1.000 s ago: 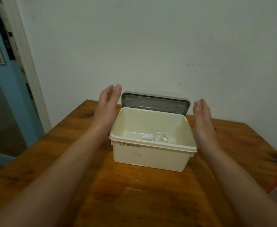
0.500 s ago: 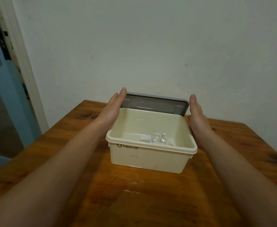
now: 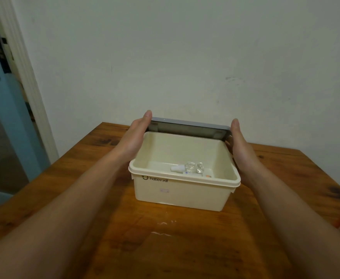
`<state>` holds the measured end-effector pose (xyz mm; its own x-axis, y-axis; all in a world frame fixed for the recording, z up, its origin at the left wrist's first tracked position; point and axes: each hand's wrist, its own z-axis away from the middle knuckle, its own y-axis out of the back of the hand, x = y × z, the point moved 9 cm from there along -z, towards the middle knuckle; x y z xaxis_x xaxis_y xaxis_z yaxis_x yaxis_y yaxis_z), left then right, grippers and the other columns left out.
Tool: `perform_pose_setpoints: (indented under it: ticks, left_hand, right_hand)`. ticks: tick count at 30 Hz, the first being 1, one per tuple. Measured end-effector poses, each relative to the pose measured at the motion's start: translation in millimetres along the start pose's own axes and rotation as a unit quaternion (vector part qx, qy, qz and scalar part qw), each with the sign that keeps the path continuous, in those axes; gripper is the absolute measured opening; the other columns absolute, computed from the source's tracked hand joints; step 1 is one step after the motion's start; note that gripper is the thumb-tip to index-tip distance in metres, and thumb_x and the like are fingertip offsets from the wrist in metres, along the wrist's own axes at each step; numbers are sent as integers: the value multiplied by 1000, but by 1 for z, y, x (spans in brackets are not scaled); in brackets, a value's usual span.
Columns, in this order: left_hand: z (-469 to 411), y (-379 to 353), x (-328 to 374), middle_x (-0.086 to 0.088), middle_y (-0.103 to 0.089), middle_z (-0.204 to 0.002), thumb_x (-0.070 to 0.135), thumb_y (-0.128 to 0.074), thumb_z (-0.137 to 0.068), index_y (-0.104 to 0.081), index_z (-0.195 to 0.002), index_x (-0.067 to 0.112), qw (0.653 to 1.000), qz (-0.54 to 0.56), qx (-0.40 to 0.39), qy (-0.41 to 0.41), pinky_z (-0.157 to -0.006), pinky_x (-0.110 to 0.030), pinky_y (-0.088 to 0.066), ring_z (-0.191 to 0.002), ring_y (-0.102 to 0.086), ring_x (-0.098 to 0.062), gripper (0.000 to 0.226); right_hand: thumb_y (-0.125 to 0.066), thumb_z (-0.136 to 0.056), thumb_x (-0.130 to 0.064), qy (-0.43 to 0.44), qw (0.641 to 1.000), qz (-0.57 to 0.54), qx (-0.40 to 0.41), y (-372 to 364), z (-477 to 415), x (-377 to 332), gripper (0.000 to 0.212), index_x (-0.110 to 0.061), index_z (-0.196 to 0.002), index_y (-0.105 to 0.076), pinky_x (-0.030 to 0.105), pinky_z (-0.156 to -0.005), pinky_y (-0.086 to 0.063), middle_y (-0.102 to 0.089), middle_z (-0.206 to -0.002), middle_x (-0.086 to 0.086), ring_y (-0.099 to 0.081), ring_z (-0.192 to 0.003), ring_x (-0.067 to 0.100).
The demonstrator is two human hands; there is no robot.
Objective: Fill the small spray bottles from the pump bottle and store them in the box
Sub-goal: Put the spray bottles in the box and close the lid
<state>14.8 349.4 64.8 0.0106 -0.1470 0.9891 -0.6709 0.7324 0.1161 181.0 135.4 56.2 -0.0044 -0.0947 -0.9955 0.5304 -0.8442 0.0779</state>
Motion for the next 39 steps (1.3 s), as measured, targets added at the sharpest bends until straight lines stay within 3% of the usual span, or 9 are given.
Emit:
perform_pose_setpoints:
  ticks: [5,9,18,21,26,28,31,36,39]
  left_hand:
    - [9,-1,6,5,-48,-136,68,-31,-92,-42,-137,21,998,-66,11,-21,-107,-35,-32,-126,-44,-13,66]
    - [21,1,10,5,-45,-142,57,-27,-98,-39,-144,21,993,-109,15,-40,-96,-26,-28,-123,-41,-8,59]
    - [43,5,-1,10,-42,-147,59,-36,-94,-36,-146,29,996,-81,-3,-45,-107,-32,-32,-131,-40,-8,61]
    - [49,7,-3,10,-38,-151,63,-38,-89,-35,-146,33,995,-82,4,-49,-110,-36,-28,-136,-36,-11,65]
    - [60,8,-3,7,-40,-149,47,-38,-99,-36,-146,31,995,-66,43,-67,-98,-25,-38,-131,-38,-9,50]
    - [67,8,-5,6,-43,-146,41,-39,-99,-39,-145,30,995,-35,55,-72,-82,-15,-42,-122,-42,-6,47]
    - [77,9,-10,9,-44,-144,38,-44,-98,-42,-142,33,995,7,66,-76,-83,-21,-49,-118,-47,-6,45]
    - [89,12,-13,17,-49,-137,41,-49,-95,-54,-130,39,989,4,104,-102,-97,-39,-50,-120,-48,-5,36]
    - [94,13,-14,30,-51,-126,55,-51,-85,-58,-115,50,986,-10,118,-121,-99,-46,-48,-122,-49,-7,31]
  right_hand:
    - [-32,-92,-72,30,999,10,-15,2,7,3,66,-32,-141,-50,45,-102,-48,-60,-131,-2,-62,-114,18]
    - [-35,-90,-73,48,998,31,-8,6,14,5,63,-34,-136,-54,45,-106,-44,-58,-135,-6,-58,-120,16]
    - [-43,-99,-50,53,998,-18,20,11,35,13,27,-38,-93,-66,25,-77,-47,-65,-73,-26,-61,-77,-2]
    - [-44,-98,-52,64,997,-26,16,11,44,14,26,-40,-100,-67,27,-82,-48,-71,-87,-23,-64,-83,-1]
    - [-41,-100,-50,63,997,-33,0,6,67,13,40,-33,-131,-59,12,-56,-51,-68,-115,-10,-68,-81,-2]
    - [-39,-101,-50,76,997,-19,5,6,75,11,48,-31,-143,-49,12,-67,-48,-57,-136,-8,-60,-103,0]
    - [-39,-100,-47,104,994,-11,13,10,83,12,50,-32,-147,-42,25,-98,-41,-45,-149,-9,-44,-131,9]
    - [-41,-101,-39,131,991,-31,8,11,94,14,46,-30,-146,-44,26,-108,-34,-44,-149,-12,-40,-135,5]
    - [-49,-90,-56,128,991,-44,-3,11,98,20,51,-40,-138,-52,42,-116,-33,-48,-147,-16,-42,-136,9]
